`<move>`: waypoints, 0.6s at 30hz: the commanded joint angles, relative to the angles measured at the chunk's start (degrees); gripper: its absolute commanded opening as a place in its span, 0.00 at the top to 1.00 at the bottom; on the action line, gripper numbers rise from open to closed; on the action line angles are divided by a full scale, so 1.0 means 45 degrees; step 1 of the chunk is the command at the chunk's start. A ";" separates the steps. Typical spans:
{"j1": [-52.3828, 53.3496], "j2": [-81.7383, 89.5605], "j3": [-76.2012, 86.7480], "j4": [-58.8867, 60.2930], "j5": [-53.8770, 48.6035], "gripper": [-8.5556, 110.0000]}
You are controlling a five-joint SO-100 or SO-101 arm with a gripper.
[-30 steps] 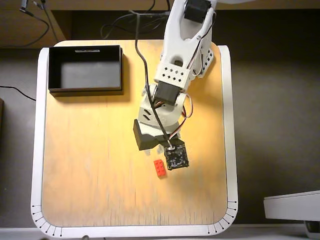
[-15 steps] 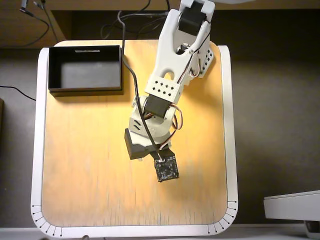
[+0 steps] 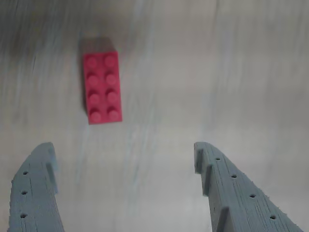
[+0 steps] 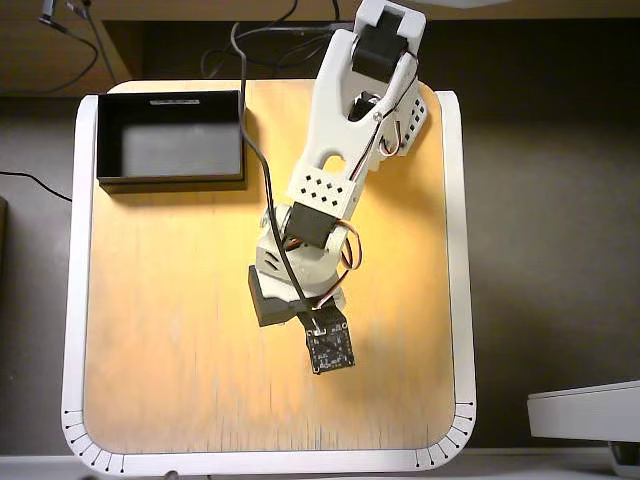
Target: Grasp a lego block and put it in the bin.
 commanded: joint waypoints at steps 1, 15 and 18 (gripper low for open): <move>-0.0137 -0.0469 -0.1914 -0.0937 -0.0293 0.68; -0.0449 -0.2148 -0.1914 -0.2012 -0.0840 0.68; -0.0566 -0.2383 -0.1914 -0.2129 -0.0879 0.68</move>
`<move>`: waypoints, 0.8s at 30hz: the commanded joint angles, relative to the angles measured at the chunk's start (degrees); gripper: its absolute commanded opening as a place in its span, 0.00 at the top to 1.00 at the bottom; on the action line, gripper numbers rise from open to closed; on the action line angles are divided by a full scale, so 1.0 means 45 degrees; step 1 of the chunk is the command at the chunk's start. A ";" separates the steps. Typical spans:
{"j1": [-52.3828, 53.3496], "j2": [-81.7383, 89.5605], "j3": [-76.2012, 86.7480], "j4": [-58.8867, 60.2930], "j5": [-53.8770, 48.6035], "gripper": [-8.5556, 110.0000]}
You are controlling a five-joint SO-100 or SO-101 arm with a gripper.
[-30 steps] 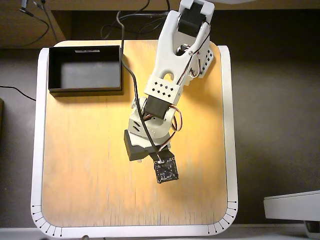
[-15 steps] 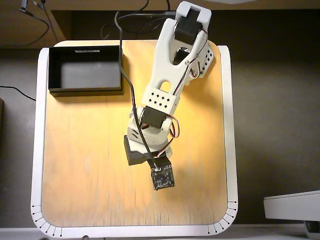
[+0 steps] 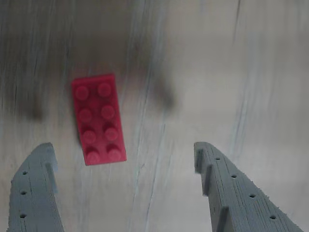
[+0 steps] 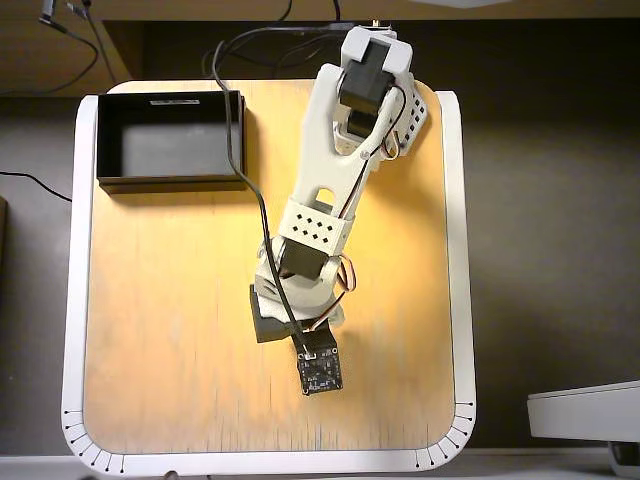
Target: Grasp a lego block and put it in the bin.
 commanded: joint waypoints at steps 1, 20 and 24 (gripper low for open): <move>-0.0371 0.0020 -0.1816 -0.0371 -0.0059 0.68; -0.0664 -0.0879 -0.1816 -0.0977 -0.0254 0.71; -0.0605 -0.1055 -0.1816 -0.1211 -0.0215 0.71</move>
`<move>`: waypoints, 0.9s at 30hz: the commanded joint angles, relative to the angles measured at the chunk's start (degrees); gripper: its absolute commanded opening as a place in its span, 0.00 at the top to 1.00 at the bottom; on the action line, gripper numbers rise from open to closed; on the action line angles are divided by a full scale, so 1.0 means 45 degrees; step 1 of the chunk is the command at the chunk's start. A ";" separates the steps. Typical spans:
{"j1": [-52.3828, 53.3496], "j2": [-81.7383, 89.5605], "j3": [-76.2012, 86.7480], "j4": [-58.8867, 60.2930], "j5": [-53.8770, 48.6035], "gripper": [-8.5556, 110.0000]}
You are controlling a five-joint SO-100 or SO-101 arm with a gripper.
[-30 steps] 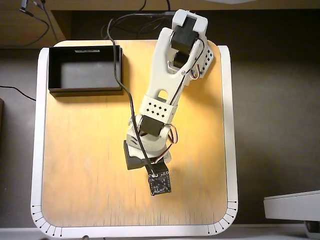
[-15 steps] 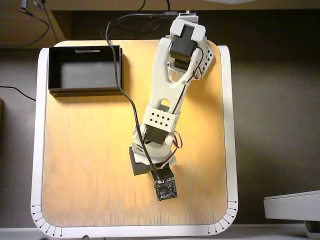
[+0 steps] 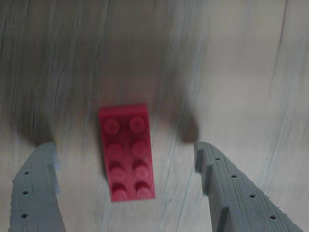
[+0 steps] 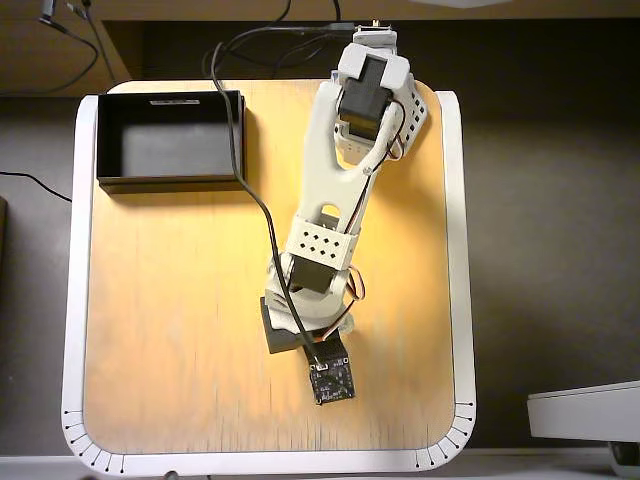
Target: Grasp a lego block and put it in the bin.
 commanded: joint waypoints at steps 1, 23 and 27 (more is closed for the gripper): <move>0.0000 0.0156 -0.1563 -0.0410 -0.0020 0.71; 0.0449 0.0117 -0.1543 -0.0254 0.0156 0.76; 0.0449 0.0176 -0.1543 0.0293 0.0156 0.76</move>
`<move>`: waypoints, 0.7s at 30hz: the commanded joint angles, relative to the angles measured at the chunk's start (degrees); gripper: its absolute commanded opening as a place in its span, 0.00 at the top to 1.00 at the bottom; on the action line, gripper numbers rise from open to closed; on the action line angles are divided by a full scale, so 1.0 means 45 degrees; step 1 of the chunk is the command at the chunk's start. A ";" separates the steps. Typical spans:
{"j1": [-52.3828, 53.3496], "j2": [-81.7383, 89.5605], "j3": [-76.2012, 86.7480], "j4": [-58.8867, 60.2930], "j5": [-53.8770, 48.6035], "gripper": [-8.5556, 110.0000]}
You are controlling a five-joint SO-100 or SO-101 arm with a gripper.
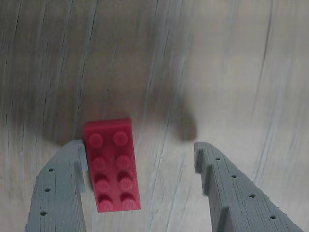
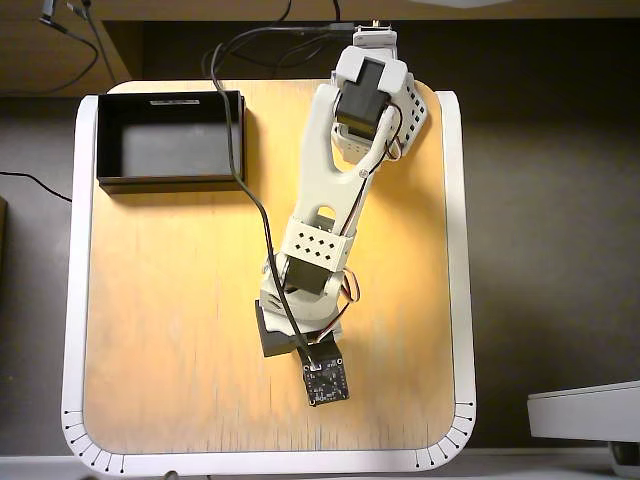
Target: Grasp a lego block and put it in the bin.
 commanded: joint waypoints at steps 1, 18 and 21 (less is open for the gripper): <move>0.0078 0.0371 -0.1406 0.0566 -0.0059 0.76; -0.0195 0.0801 -0.1426 0.1875 -0.0469 0.92; -0.0195 0.0918 -0.1426 0.1875 -0.0371 0.92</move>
